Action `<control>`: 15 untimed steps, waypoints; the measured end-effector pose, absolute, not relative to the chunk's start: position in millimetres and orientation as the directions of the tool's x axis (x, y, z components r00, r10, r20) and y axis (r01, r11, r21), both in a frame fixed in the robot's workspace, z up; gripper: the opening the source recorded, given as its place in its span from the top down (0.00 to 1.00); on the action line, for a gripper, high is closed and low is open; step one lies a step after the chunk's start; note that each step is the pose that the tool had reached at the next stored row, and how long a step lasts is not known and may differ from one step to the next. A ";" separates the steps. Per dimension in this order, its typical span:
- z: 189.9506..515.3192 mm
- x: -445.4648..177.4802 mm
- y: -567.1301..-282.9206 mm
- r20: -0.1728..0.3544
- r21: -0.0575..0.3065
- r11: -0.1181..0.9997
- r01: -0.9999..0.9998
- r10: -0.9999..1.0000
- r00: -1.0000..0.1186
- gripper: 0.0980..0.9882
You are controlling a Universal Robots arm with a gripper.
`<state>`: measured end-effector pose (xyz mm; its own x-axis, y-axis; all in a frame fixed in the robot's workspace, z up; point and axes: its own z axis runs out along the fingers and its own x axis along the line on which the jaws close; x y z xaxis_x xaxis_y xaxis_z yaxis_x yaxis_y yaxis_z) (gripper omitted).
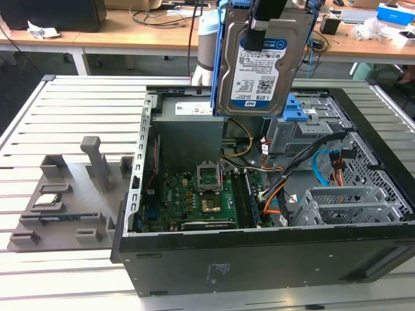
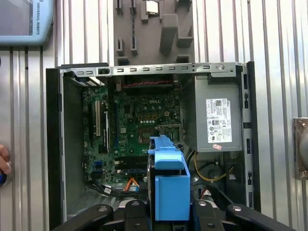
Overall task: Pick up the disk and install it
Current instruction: 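Pick up the disk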
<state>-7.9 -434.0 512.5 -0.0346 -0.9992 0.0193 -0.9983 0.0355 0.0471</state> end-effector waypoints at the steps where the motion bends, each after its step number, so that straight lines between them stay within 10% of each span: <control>1: 512.5 -7.9 -435.4 0.019 0.047 0.036 -0.998 -0.999 -0.035 0.70; 15: 512.0 -7.9 -461.8 0.020 0.047 0.036 -0.998 -0.999 -0.035 0.70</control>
